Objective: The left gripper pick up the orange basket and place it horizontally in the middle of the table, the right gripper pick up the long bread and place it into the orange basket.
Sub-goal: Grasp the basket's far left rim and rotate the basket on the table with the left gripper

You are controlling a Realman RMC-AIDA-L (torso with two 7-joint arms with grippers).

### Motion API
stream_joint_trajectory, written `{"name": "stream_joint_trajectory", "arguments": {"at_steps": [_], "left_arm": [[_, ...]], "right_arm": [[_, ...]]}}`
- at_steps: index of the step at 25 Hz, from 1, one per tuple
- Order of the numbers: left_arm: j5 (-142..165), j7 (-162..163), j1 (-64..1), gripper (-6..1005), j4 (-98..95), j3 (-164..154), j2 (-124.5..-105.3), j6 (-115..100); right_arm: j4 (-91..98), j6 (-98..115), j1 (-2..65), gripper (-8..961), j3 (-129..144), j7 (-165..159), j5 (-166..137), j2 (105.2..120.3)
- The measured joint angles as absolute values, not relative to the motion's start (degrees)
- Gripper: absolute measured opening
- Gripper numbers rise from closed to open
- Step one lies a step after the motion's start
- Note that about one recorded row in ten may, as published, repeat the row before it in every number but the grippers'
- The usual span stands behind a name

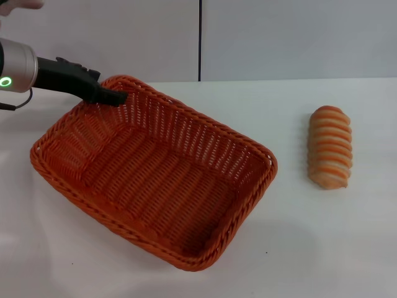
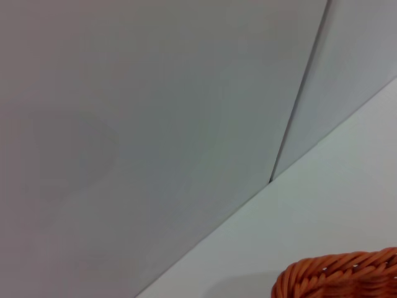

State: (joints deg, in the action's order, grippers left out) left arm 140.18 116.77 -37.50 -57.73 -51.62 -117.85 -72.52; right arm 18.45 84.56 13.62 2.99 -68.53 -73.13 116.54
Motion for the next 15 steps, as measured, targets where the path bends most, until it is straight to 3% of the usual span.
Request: {"name": "stream_joint_trajectory", "arguments": {"at_steps": [10,13,15], "left_arm": [[141.6,117.5,-38.4,805,-57.5,-53.1,-117.86,-72.1],[141.7,117.3,-38.4,561,-57.5,-53.6,-117.9,-71.6],[141.7,117.2,-38.4,523,-57.5,-53.6,-117.91,-71.4]], "right_arm": [[18.5,84.0,13.8,45,3.0,-68.6,-73.1,116.47],[18.4,84.0,13.8,47,3.0,-68.6,-73.1,116.49],[18.4,84.0,13.8,48,3.0,-68.6,-73.1,116.51]]}}
